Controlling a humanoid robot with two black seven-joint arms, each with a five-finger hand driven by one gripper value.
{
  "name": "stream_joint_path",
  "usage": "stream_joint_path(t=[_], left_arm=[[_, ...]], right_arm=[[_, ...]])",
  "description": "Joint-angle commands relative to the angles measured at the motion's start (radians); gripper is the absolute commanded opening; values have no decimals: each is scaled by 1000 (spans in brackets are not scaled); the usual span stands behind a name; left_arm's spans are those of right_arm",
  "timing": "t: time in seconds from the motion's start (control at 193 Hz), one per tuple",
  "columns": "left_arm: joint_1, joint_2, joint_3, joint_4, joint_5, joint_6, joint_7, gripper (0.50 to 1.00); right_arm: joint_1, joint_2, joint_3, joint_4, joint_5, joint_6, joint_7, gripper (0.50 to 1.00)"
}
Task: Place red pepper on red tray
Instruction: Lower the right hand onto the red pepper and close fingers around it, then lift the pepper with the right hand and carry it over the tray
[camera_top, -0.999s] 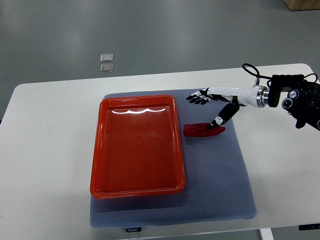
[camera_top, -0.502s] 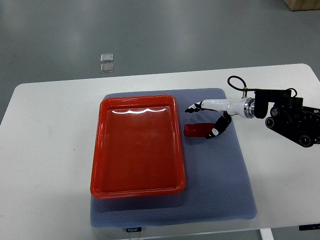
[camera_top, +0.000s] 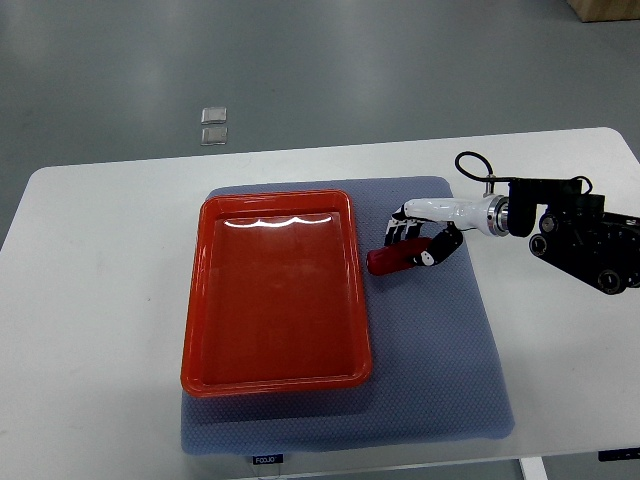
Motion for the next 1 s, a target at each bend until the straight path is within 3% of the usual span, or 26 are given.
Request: stream_joint_path(t=[0.0,0.098,0.699,0.994], left_arm=[[0,0,1,0,0,2,0,1000],[0,0,1,0,0,0,0,1000],[0,0,-1,0,0,2,0,1000],[0,0,-1,0,0,0,0,1000]], right_arm=[[0,-2,0,0,-1,2,0,558],[0,-6,0,0,-1,2,2,500],[57,-16,17,-2,17,3,15,500],[123,104,18,-9,34,-7,58,500]])
